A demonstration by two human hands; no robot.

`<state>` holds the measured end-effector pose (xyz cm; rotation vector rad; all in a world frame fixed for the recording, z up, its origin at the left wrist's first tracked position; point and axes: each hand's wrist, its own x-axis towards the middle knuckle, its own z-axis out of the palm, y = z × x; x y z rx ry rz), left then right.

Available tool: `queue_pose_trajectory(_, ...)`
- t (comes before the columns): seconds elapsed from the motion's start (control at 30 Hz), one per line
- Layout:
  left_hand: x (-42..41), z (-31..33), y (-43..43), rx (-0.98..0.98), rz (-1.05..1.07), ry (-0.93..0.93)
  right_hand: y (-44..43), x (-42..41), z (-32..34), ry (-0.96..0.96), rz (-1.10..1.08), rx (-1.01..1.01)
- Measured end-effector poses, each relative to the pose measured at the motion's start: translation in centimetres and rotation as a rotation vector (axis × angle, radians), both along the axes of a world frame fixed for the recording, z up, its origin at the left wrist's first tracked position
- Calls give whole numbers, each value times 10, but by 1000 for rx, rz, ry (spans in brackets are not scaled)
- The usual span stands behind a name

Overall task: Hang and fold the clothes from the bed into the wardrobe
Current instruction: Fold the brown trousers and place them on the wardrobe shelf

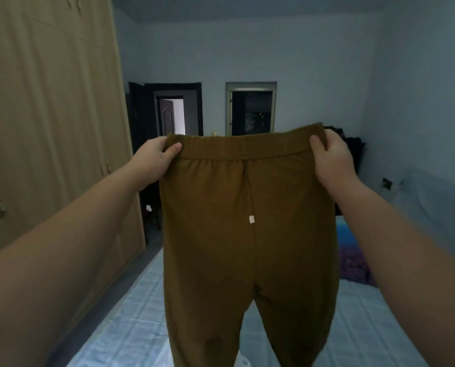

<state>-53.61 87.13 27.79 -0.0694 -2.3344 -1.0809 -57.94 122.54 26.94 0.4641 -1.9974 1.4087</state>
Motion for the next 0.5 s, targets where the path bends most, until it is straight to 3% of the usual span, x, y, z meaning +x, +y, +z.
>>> queue_pose_trajectory(0.23, -12, 6, 13, 25, 92, 252, 5, 6, 13, -61, -35, -117)
queue_pose_trajectory(0.5, -20, 20, -2, -147, 79, 253, 58, -3, 15, 56, -276, 14)
